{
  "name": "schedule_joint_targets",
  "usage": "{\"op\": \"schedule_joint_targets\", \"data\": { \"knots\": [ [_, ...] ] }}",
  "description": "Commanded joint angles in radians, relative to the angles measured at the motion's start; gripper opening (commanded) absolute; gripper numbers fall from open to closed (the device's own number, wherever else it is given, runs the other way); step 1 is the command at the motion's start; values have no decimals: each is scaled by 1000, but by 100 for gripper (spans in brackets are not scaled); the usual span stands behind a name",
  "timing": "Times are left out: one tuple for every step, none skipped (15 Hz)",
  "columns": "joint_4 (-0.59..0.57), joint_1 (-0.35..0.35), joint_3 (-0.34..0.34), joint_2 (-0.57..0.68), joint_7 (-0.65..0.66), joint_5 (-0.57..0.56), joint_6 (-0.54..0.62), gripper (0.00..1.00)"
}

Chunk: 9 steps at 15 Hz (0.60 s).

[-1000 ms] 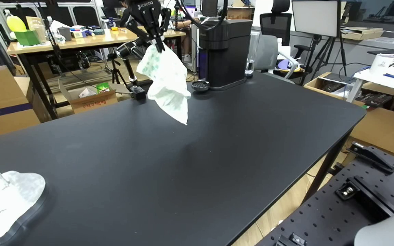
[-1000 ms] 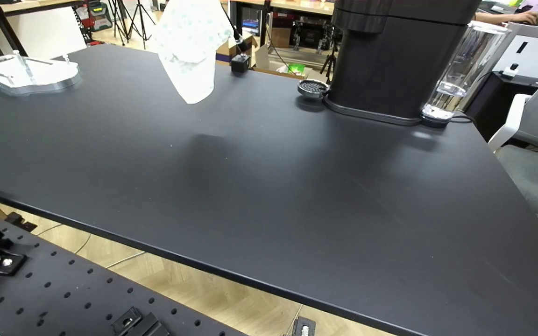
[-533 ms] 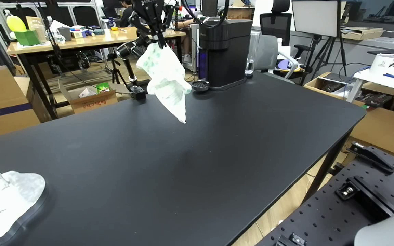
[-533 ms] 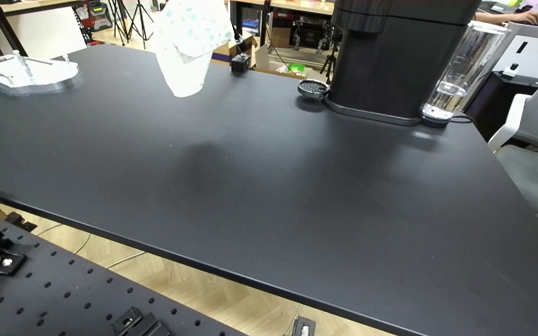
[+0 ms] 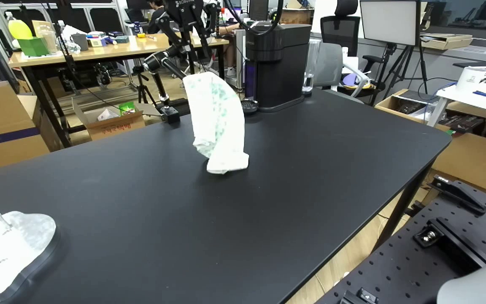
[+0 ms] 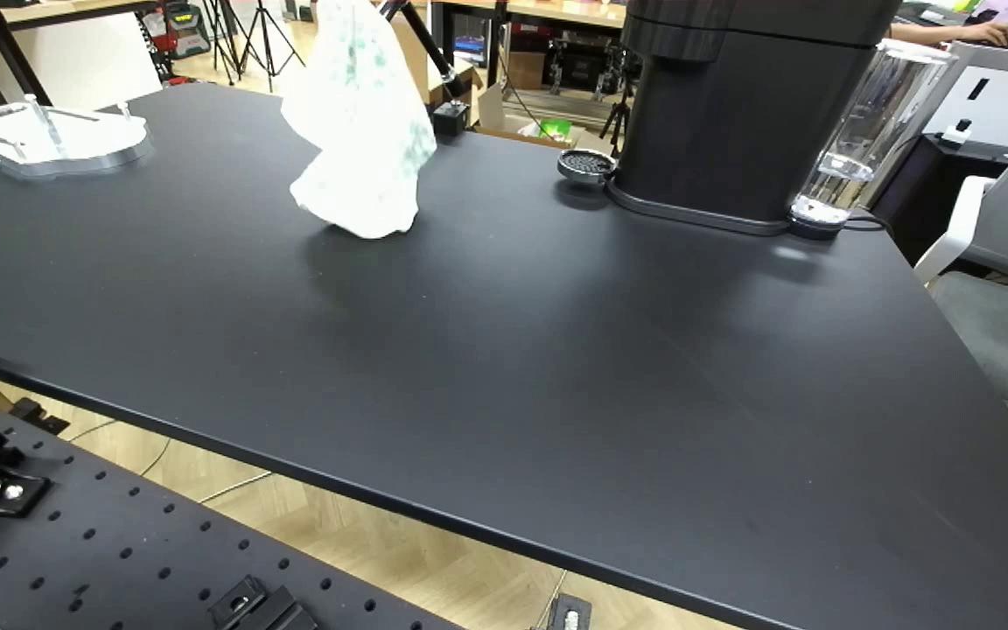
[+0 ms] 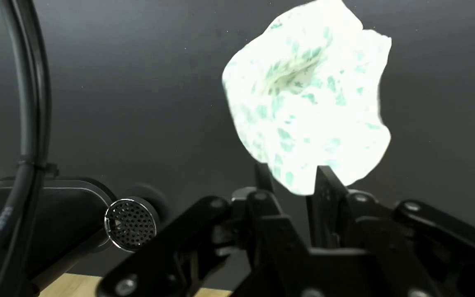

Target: Put the cloth on the table

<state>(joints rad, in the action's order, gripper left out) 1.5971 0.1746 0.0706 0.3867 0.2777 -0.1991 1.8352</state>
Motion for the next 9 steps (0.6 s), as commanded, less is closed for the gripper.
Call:
{"op": "schedule_joint_targets", "data": {
  "knots": [
    [-18,3,-7,-5,-4,9,-18,65],
    [-13,3,-7,-11,-3,8,-15,72],
    [-8,4,-8,-15,-2,7,-14,78],
    [-3,4,-7,-20,-2,6,-12,86],
    [4,5,-7,-26,-1,4,-10,92],
    [12,6,-7,-32,-1,3,-9,98],
    [23,8,-6,-40,0,-3,-6,100],
    [31,10,-5,-45,-2,-4,-5,100],
    [44,13,-4,-55,0,-8,-5,100]
  ]
}}
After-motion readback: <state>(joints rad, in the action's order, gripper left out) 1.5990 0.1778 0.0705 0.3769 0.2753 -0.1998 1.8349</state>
